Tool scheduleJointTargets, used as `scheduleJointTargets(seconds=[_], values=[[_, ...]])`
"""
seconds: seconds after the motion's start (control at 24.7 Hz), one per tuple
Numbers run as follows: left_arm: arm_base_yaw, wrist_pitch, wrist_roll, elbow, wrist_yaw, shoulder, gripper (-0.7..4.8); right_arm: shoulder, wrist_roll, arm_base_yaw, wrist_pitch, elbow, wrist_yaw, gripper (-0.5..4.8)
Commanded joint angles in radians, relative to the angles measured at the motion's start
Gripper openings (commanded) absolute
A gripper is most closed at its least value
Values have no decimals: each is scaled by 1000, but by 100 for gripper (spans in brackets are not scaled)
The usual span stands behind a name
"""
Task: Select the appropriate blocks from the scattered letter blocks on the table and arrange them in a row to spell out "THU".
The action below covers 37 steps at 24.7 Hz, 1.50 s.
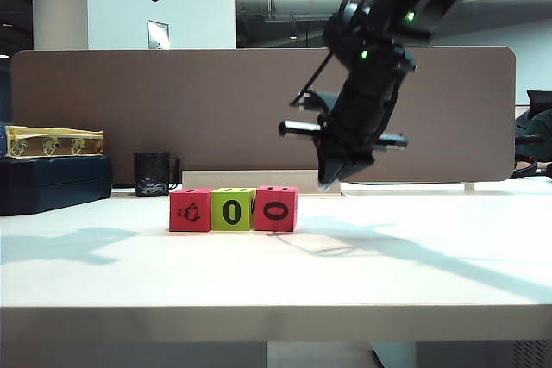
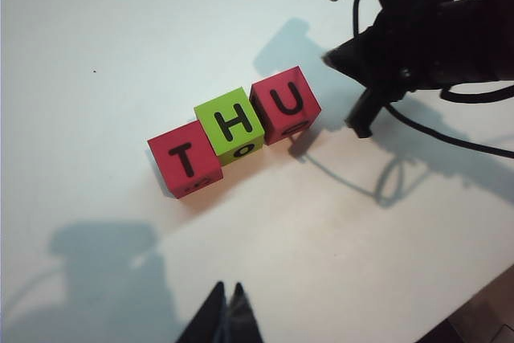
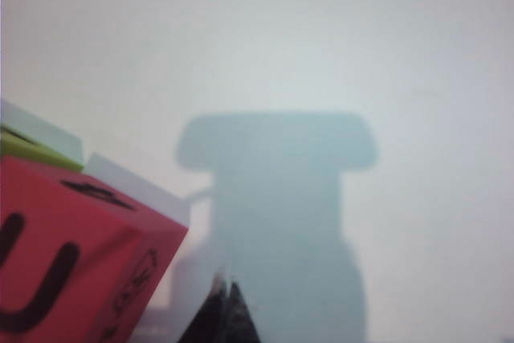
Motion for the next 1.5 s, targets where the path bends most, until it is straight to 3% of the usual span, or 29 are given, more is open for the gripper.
scheduleJointTargets(seconds=[0.04, 0.24, 0.45, 0.81, 1.01, 1.34, 1.5], values=[[2, 36, 5, 2, -56, -8, -6, -88, -42, 3, -57, 7, 5, -5], [11, 46, 12, -8, -161, -12, -6, -230, -65, 4, -198, 7, 19, -5], [34, 72, 11, -80, -130, -47, -6, -374, -84, 21, -377, 5, -52, -5], [39, 154, -20, -247, -85, -137, -6, -501, -87, 171, -457, 4, -44, -5], [38, 203, -49, -360, -76, -230, -6, -551, -87, 268, -485, -6, 62, -5], [38, 242, -80, -513, -36, -448, -6, -623, -53, 283, -500, -79, 75, -5], [38, 238, -101, -568, -46, -600, -6, -744, -8, 283, -484, -206, 116, -5]])
